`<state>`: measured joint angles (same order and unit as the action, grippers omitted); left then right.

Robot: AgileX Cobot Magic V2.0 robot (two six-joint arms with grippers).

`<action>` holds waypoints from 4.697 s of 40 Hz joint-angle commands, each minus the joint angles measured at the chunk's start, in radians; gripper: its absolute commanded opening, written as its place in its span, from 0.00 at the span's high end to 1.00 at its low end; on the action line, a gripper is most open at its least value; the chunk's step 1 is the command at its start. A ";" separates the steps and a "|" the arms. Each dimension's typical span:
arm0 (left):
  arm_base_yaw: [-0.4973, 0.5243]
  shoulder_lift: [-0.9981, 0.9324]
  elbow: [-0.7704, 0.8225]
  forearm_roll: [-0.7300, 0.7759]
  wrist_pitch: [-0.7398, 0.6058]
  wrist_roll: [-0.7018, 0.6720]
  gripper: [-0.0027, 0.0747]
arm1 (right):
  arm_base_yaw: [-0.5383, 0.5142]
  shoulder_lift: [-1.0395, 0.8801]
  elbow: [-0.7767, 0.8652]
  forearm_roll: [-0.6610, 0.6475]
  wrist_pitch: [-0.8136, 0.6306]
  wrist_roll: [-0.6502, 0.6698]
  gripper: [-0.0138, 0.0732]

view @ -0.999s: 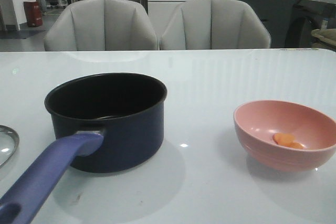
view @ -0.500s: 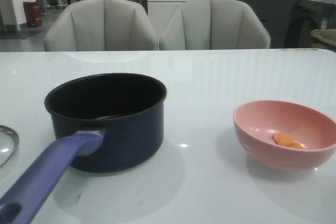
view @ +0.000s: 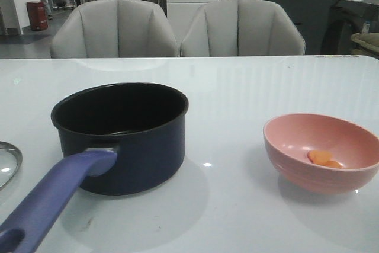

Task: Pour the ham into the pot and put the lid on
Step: 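Lower the right gripper to the rim of the pink bowl and grasp it, then lift the pink bowl with the right gripper and carry it over the pot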

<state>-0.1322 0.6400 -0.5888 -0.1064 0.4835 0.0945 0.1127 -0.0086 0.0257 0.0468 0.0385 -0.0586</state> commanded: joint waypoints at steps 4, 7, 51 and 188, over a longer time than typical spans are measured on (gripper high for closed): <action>-0.041 -0.178 0.060 -0.011 -0.096 0.000 0.29 | 0.001 -0.020 0.010 -0.014 -0.082 -0.004 0.67; -0.053 -0.250 0.097 -0.015 -0.102 0.000 0.29 | 0.001 -0.020 0.010 -0.014 -0.082 -0.004 0.67; -0.095 -0.515 0.291 -0.009 -0.287 0.000 0.29 | 0.005 0.322 -0.404 0.039 0.337 0.029 0.67; -0.095 -0.515 0.291 -0.009 -0.301 0.000 0.29 | 0.512 1.746 -1.011 -0.072 -1.053 -0.270 0.68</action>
<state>-0.2203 0.1149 -0.2722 -0.1082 0.2645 0.0945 0.6235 1.7495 -0.9543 -0.0055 -0.7627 -0.3017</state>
